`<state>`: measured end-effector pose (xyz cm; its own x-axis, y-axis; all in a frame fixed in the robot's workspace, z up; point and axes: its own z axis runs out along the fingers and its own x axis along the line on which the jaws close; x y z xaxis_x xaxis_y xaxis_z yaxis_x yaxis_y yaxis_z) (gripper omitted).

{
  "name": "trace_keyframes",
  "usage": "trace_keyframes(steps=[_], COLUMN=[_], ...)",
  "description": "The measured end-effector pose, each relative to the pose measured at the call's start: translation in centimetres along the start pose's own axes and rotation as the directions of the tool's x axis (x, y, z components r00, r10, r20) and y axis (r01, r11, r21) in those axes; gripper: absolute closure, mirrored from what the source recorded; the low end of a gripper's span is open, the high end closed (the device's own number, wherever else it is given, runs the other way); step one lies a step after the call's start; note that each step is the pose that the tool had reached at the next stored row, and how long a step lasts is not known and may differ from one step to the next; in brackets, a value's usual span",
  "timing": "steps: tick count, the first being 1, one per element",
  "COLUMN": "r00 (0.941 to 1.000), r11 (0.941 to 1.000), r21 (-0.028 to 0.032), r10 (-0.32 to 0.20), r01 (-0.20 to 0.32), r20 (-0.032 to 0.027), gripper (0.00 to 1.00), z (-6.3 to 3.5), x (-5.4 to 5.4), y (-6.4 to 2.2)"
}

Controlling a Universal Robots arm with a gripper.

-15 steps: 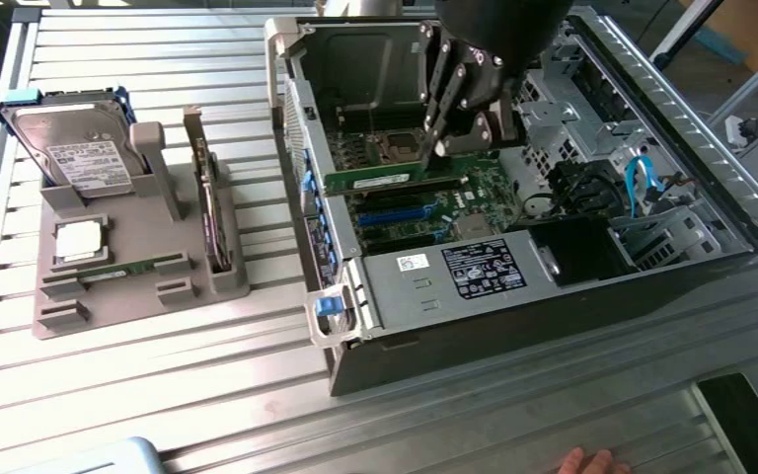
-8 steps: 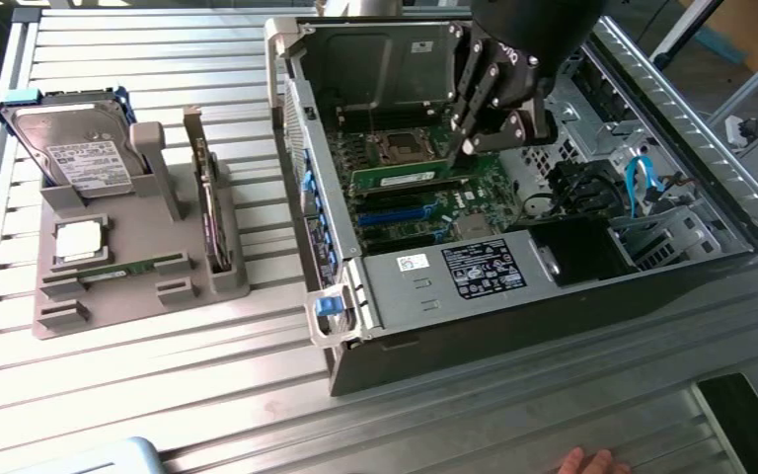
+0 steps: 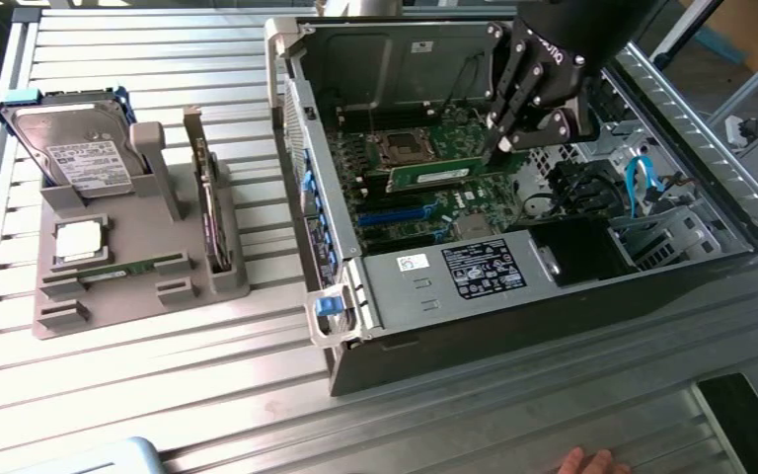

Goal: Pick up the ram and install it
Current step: 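Pick up the ram and move it above insertion slot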

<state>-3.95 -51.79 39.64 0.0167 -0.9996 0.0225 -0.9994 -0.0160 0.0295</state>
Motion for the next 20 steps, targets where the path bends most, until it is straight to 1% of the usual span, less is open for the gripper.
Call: trace_keyframes(steps=[2, 5, 14, 20], r00=[1.0, 1.0, 1.0, 1.0], r11=[1.0, 1.0, 1.0, 1.0], r21=[0.0, 0.0, 0.0, 0.0], r10=[0.0, 0.0, 0.0, 0.0], r01=[0.0, 0.0, 0.0, 0.0], r20=[0.0, -0.0001, 0.0, 0.0], gripper=[0.88, 0.88, 0.88, 0.88], z=[-0.02, -0.04, -0.04, -0.04], x=[0.03, 0.05, 0.02, -0.53], y=[-0.82, -1.33, -1.36, -1.36])
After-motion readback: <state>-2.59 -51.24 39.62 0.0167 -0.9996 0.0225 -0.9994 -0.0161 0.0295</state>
